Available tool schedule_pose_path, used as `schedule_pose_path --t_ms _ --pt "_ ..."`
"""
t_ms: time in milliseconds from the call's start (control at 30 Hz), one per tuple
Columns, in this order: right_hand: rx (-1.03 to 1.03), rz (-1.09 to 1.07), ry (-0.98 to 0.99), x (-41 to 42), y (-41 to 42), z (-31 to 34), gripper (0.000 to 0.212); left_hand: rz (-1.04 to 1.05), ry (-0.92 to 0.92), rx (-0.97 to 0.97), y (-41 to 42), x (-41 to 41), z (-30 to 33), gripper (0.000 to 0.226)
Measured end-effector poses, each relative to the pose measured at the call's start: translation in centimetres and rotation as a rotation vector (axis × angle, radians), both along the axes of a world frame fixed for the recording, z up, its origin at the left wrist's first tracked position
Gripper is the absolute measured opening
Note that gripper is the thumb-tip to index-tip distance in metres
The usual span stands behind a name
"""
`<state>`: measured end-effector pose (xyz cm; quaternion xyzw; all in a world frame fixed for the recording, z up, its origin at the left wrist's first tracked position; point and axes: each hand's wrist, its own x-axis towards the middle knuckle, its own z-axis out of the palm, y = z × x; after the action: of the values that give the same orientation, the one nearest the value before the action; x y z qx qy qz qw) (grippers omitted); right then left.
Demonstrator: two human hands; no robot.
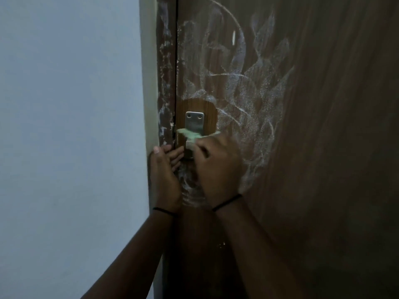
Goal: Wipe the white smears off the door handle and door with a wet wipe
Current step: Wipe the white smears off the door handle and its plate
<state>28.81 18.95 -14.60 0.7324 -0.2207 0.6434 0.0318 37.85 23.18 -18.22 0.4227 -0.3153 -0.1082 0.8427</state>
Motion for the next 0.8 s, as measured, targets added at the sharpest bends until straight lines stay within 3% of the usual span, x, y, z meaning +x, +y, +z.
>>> schedule_pose_path --t_ms 167,467,533,667,733,800 --pt "-0.185 0.033 0.058 1.4 0.0 -0.5 0.006 -0.055 -0.002 -0.066 0.7 0.1 -0.1 0.054" --pt "-0.323 0.036 0.048 -5.5 -5.8 -2.1 0.018 0.050 -0.027 0.059 0.4 -0.4 -0.2 0.066" --pt "-0.161 0.051 -0.017 -6.9 -6.1 -2.4 0.018 0.073 -0.032 0.074 0.6 -0.6 0.0 0.060" --pt "0.622 0.485 -0.494 -7.8 -4.6 -1.0 0.020 0.089 -0.048 0.123 0.9 -1.3 0.4 0.051" --pt "0.765 0.605 -0.574 -7.4 -3.6 0.2 0.019 0.132 -0.051 0.145 0.9 -1.6 0.7 0.041" --pt "0.852 0.671 -0.530 -6.1 -2.4 1.2 0.019 0.173 -0.060 0.161 0.9 -1.9 1.1 0.034"
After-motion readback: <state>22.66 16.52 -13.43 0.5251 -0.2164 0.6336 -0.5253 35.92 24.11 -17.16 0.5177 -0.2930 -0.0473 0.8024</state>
